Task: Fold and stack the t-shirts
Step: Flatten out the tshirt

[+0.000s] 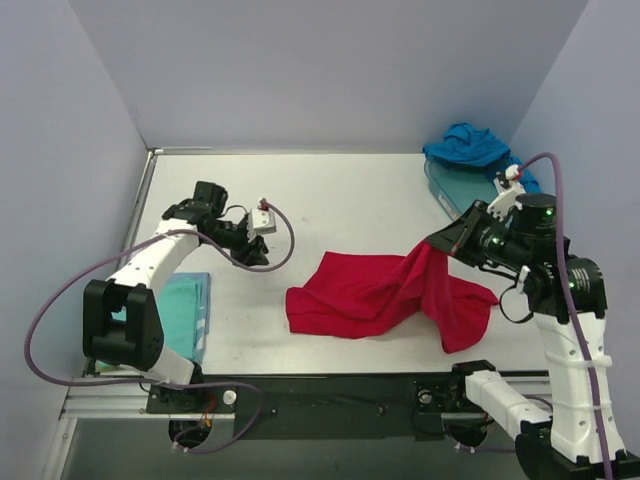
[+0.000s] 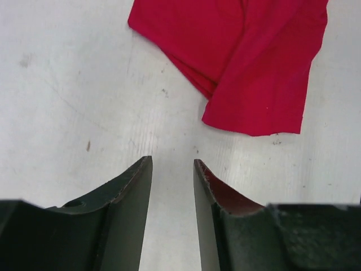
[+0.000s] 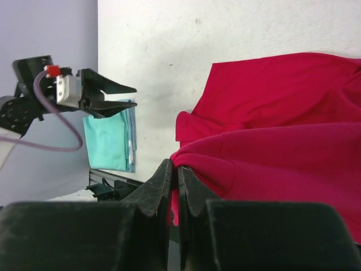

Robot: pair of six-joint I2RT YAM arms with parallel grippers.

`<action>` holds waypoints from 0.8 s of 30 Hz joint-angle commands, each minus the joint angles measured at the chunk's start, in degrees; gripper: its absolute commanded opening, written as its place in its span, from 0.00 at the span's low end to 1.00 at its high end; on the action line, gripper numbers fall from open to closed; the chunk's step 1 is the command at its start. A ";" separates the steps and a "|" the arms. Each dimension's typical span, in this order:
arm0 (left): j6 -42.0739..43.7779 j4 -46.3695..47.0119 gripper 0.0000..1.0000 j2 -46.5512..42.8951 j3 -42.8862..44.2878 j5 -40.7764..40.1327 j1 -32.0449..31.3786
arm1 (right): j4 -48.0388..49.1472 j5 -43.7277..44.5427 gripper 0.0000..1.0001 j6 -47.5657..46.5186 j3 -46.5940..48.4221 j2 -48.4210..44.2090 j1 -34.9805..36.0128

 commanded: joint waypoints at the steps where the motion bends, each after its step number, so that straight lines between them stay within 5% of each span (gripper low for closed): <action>1: 12.71 -10.81 0.42 -1.39 5.71 -6.38 -10.11 | 7.47 3.92 0.00 2.73 -3.27 2.04 1.34; 9: 9.63 0.79 0.40 -5.27 -8.18 -22.19 -28.23 | 7.03 5.77 0.00 0.18 -6.17 2.22 0.64; 15: 3.83 13.61 0.47 -3.25 -11.87 -28.43 -29.39 | 7.03 6.22 0.00 -0.09 -8.19 0.64 -0.15; 24: 2.24 13.02 0.48 -1.66 -12.05 -24.32 -31.93 | 6.50 5.51 0.00 -1.05 -9.51 -1.20 -2.52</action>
